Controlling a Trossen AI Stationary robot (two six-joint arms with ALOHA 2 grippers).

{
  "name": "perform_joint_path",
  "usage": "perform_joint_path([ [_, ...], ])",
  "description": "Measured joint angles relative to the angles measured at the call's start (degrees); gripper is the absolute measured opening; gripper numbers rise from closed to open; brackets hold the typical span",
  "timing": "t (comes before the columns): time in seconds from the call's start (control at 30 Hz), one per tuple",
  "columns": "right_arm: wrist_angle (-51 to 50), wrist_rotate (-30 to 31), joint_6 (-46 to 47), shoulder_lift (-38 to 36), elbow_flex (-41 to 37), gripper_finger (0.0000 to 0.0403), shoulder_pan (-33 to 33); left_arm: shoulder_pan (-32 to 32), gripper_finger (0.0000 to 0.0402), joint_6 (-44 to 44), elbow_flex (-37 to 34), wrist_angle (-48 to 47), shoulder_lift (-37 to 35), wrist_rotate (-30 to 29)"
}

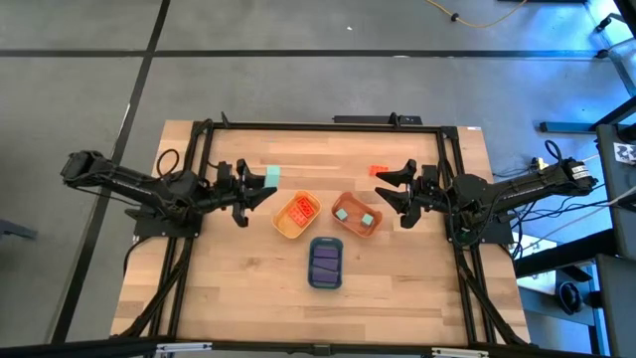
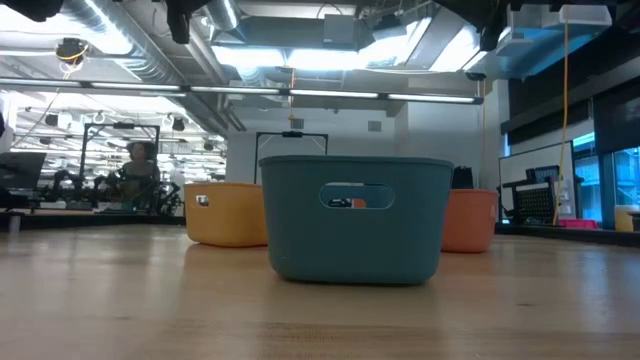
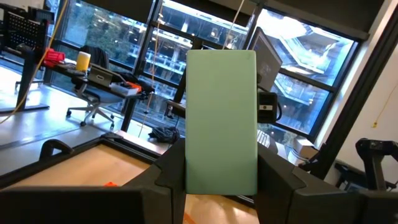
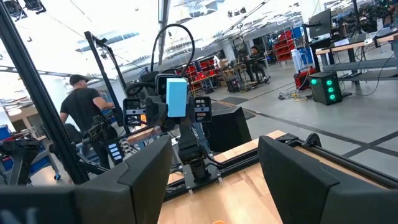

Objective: Sort & place blocks by color
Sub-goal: Put the light blue block into the orange bin

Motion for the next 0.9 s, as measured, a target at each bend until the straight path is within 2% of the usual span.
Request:
perform_joint_path([
  [0.6, -0.02, 0.0, 0.12, 0.0, 0.0, 0.0243, 0.0, 0.0, 0.0122, -0.04, -0.04, -0.02, 0.0, -0.3],
  [0.8, -0.16, 2.35, 12.41, 1.43, 0.0, 0.0243, -0.02, 0.13, 0.0122, -0.04, 0.31, -0.44, 0.79, -1.52],
  [0.9, -1.29, 1.77, 16.99, 4.04, 1.5, 0.0243, -0.02, 1.26, 0.0122, -0.03, 3.23, -3.43, 2.84, -0.76],
])
